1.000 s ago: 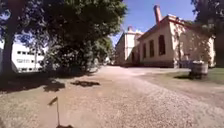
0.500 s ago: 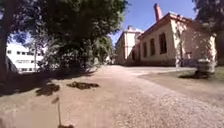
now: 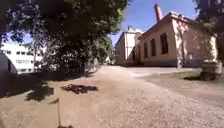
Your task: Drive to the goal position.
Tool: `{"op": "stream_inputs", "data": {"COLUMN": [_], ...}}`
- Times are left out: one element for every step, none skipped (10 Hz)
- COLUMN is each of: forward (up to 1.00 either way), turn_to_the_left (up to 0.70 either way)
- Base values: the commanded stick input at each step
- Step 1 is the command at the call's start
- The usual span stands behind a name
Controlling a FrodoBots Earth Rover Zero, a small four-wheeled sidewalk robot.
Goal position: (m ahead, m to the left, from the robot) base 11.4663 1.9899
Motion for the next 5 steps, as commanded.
{"op": "stream_inputs", "data": {"forward": [0.6,0.6,0.6,0.6,0.6], "turn_to_the_left": [0.0,0.0,0.0,0.0,0.0]}}
